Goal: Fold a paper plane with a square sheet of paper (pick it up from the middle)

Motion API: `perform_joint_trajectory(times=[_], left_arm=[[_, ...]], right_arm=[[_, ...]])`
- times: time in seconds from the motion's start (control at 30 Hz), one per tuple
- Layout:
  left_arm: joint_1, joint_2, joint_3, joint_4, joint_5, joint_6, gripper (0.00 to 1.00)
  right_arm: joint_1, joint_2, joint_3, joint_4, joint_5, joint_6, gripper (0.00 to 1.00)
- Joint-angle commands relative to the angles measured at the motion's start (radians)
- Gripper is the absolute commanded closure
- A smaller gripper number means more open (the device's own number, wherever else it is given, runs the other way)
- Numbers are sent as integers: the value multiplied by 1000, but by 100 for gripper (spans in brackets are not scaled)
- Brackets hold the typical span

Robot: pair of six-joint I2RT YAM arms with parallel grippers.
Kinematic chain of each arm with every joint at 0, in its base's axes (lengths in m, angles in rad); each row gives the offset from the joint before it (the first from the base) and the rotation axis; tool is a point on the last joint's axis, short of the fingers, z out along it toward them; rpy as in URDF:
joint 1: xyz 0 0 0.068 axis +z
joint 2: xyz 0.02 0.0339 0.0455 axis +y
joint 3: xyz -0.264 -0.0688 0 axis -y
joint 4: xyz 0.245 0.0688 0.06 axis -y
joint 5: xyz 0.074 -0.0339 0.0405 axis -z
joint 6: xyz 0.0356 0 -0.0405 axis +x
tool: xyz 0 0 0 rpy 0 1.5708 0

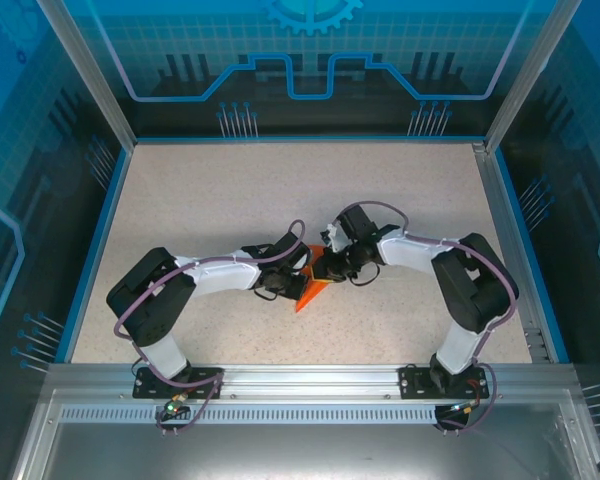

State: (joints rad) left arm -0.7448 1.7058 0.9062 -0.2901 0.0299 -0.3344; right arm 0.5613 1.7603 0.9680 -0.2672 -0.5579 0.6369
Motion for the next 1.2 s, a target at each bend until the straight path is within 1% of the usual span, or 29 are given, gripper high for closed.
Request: perform_joint_trajectory(times=[0.0, 0.53, 0.73, 0.93, 1.07, 1.17], left_arm=[[8, -4, -15, -8, -10, 0, 96], [8, 11, -4, -25, -16, 7, 96], [7, 11, -3, -34, -24, 9, 96], [8, 13, -3, -36, -21, 10, 96], [7, 12, 0, -39, -19, 11, 96], [8, 10, -3, -40, -18, 12, 96]], right_arm=[[24, 43, 29, -3, -6, 17, 86], [22, 103, -1, -47, 74, -26, 86], [23, 102, -21, -73, 138, -19, 86], [18, 46, -2, -78, 113, -17, 86], [-6, 14, 16, -41, 55, 0, 86], [-19, 22, 33, -26, 27, 2, 85]])
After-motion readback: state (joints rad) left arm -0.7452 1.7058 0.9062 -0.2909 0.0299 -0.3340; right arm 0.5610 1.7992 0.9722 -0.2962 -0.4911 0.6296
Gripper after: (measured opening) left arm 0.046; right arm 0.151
